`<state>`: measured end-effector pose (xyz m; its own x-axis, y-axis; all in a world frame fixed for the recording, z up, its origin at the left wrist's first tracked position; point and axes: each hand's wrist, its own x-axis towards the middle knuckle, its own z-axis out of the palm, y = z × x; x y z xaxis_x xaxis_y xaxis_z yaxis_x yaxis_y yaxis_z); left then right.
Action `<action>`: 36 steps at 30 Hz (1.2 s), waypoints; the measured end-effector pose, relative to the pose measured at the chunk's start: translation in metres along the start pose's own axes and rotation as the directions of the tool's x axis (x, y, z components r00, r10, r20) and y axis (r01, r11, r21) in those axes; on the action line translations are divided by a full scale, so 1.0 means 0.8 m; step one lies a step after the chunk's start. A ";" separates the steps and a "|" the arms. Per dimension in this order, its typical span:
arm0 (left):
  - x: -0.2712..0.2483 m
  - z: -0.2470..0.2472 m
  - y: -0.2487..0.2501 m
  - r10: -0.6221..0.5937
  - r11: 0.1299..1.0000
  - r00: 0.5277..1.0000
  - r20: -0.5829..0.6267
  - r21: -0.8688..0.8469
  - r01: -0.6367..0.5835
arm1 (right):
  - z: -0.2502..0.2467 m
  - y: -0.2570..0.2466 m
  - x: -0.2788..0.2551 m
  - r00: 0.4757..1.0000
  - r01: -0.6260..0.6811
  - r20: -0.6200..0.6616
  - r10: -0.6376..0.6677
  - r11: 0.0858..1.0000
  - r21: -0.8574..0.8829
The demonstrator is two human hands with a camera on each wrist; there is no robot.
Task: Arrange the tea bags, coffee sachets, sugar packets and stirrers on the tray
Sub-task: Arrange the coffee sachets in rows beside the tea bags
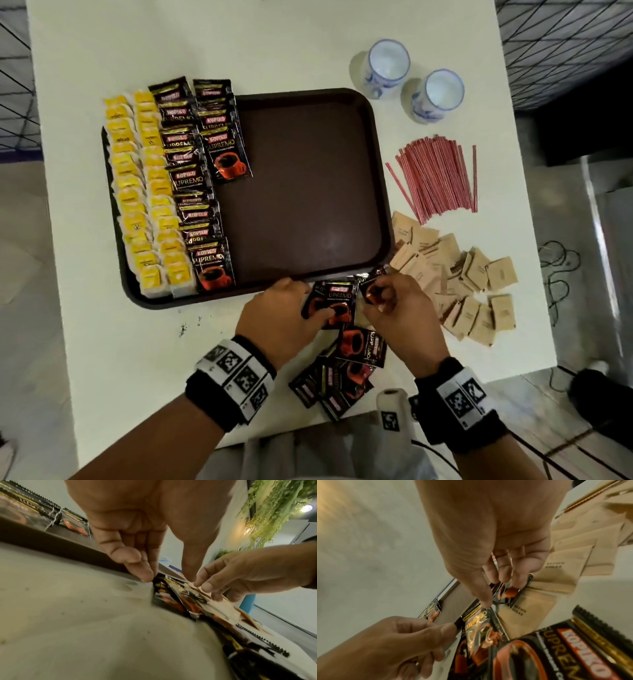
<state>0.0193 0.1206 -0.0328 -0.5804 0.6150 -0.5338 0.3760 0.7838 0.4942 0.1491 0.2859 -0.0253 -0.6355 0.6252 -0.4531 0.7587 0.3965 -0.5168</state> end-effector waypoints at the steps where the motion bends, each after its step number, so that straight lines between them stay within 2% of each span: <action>1: -0.003 0.004 0.005 -0.028 1.000 1.000 -0.011 0.008 0.029 | 0.002 0.002 -0.002 1.000 -0.007 -0.017 0.007 1.000 -0.018; 5: -0.011 0.022 0.021 -0.051 0.999 0.995 -0.083 -0.003 0.051 | 0.010 0.010 -0.005 0.998 -0.054 -0.023 0.053 0.997 -0.055; 9: -0.012 0.037 0.024 -0.029 1.000 0.996 -0.089 -0.007 0.028 | 0.011 0.015 0.000 0.990 -0.112 -0.091 0.105 0.992 -0.065; 18: -0.017 0.047 0.011 -0.032 0.998 0.996 -0.084 -0.053 0.027 | 0.013 0.015 0.005 0.987 -0.123 -0.113 0.115 0.990 -0.066; 21: -0.017 0.040 0.015 -0.015 0.998 0.998 -0.068 -0.055 0.012 | 0.010 0.012 0.006 0.986 -0.143 -0.090 0.143 0.990 0.010; 24: -0.019 0.034 0.022 0.034 0.999 0.999 0.005 0.001 -0.034 | 0.005 0.014 0.007 0.984 -0.158 -0.064 0.164 0.983 0.089; 27: -0.021 0.037 0.026 0.067 0.996 0.996 0.060 0.050 -0.070 | -0.004 0.020 0.007 0.979 -0.201 0.011 0.203 0.964 0.175; 31: -0.020 0.044 0.022 0.074 0.991 0.995 0.068 0.107 -0.081 | -0.018 0.025 0.006 0.963 -0.271 0.095 0.254 0.912 0.307; 36: -0.015 0.045 0.020 0.085 0.994 0.996 0.019 0.064 -0.086 | -0.045 0.027 0.001 0.960 -0.279 0.110 0.257 0.905 0.321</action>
<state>0.0582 0.1285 -0.0429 -0.5326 0.6808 -0.5028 0.4702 0.7320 0.4931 0.1702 0.3190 -0.0103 -0.4305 0.6287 -0.6476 0.8180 -0.0315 -0.5744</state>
